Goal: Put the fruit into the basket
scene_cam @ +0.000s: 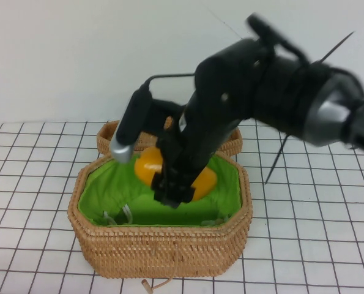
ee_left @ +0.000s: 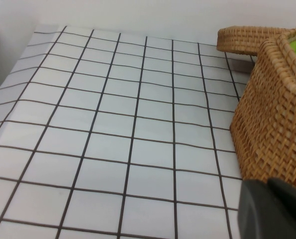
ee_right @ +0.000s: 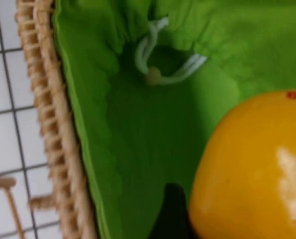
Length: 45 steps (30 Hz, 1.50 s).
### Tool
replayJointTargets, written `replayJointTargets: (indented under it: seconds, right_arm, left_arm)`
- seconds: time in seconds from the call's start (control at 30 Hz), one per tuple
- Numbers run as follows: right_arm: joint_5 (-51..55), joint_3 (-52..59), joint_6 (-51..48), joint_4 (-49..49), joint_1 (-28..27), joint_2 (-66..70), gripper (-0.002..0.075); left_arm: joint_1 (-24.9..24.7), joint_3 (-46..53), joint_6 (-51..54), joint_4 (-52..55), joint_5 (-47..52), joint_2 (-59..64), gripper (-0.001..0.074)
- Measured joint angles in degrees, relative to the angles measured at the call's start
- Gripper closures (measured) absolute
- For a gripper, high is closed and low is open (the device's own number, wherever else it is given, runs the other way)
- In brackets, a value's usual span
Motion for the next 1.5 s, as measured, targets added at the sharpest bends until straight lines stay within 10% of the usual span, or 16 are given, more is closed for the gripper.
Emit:
replayJointTargets:
  seconds: [0.53,0.63,0.77,1.5]
  right_arm:
    - [0.31,-0.79,9.87,-3.34,0.27,4.95,0.0067]
    - [3.78,-2.30,12.13,-5.55,0.27,4.95,0.0177]
    - [7.72,-5.13,14.35,-7.78,0.27,4.95,0.0717]
    - [3.90,7.62,24.24,-16.23,0.27,-30.35,0.0714]
  left_arm:
    - [0.00,0.00,0.00,0.00,0.00,0.00,0.0738]
    - [0.00,0.00,0.00,0.00,0.00,0.00,0.0738]
    - [0.00,0.00,0.00,0.00,0.00,0.00,0.0738]
    - [0.00,0.00,0.00,0.00,0.00,0.00,0.0738]
